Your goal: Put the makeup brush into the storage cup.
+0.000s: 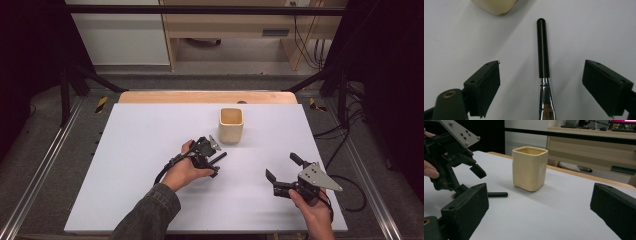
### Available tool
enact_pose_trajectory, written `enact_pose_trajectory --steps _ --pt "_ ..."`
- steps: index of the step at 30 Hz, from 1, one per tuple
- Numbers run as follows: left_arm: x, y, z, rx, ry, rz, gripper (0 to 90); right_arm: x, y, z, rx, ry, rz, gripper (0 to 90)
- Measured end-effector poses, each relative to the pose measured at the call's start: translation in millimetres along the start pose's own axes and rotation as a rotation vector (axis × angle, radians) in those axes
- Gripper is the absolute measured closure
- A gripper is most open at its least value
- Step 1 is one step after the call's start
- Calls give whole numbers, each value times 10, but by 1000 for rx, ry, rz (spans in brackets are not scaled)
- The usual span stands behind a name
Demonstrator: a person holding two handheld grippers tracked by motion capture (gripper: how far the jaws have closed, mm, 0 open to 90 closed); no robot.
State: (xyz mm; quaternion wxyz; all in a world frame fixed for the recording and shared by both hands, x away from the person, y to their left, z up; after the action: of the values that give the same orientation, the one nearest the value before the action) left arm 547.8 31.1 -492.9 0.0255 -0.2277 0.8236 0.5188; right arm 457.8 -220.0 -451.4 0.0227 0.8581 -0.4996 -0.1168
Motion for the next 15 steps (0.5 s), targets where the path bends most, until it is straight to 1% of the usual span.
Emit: enact_pose_trajectory --steps 1,2,3,6,9,10,11,13,14,15 --pt "-4 -4 -2 1 2 -4 162 5 2 1 -1 -3 2 23" --pt "-6 -11 -12 11 18 -7 191 9 3 -1 0 -4 3 23" --pt "-6 -13 -15 12 19 -5 209 12 7 -3 1 -7 4 23" --pt "3 -18 -26 16 25 3 232 9 7 -3 1 -7 2 23" --pt "11 -27 -14 1 22 10 244 5 1 -1 -1 -3 1 23" --pt "10 -26 -10 -1 18 12 299 2 1 -2 -1 -2 -1 23" --pt "-1 -25 -5 3 -7 11 333 2 0 -1 -1 -2 0 23" --pt "-3 -26 -1 8 -6 18 395 3 0 1 -2 -6 -2 24" --pt "-6 -27 5 7 2 26 404 3 0 1 -2 -6 -2 24" --pt "-6 -23 18 -1 -1 33 423 4 3 0 -2 -5 -1 24"
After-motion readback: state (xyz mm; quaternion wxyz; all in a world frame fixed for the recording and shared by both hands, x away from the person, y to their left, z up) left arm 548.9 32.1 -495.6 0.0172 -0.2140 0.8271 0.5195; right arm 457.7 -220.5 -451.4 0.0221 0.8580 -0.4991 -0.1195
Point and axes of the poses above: each handheld gripper's, and its own axes: y roughly backward along the jaws, z roughly out of its underside, x roughly to its right, the point moved 6 cm from there along -y, roughly forward along the jaws, and after that the axes turned 13 degrees about -y, right-handed, at the moved point
